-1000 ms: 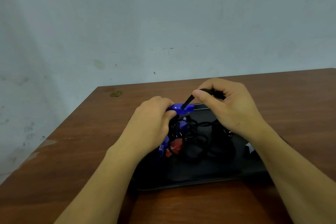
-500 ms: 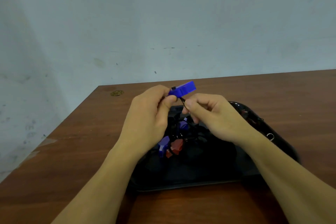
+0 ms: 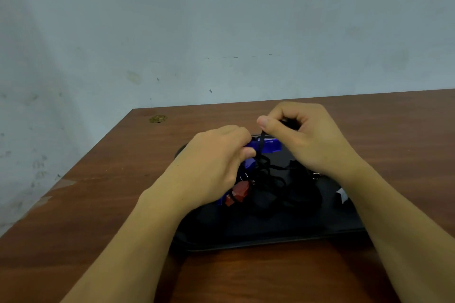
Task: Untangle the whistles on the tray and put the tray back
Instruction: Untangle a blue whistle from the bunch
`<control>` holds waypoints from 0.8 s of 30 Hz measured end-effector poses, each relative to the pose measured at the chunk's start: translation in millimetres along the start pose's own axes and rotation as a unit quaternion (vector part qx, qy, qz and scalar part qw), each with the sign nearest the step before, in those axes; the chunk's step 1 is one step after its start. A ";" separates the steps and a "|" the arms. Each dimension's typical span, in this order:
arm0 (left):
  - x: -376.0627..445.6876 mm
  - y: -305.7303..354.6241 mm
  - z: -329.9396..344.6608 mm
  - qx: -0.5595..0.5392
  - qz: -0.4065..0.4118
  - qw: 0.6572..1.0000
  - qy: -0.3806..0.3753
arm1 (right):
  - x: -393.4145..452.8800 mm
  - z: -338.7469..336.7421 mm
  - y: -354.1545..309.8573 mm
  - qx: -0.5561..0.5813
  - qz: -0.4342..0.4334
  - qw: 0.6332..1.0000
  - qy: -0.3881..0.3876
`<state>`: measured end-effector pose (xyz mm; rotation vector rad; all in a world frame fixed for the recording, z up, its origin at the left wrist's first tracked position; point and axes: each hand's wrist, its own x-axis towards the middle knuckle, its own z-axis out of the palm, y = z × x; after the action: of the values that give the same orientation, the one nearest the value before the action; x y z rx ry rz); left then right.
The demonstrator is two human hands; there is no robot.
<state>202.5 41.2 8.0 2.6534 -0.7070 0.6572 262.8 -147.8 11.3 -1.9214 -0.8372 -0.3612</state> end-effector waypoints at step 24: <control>3.7 -15.3 23.2 -0.159 -0.186 0.959 0.141 | -13.0 30.1 9.6 -0.033 0.031 0.996 -0.081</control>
<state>221.5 43.0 -12.5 2.2475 -0.2005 0.7218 257.0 -129.6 -17.1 -2.0535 -0.8774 -0.1993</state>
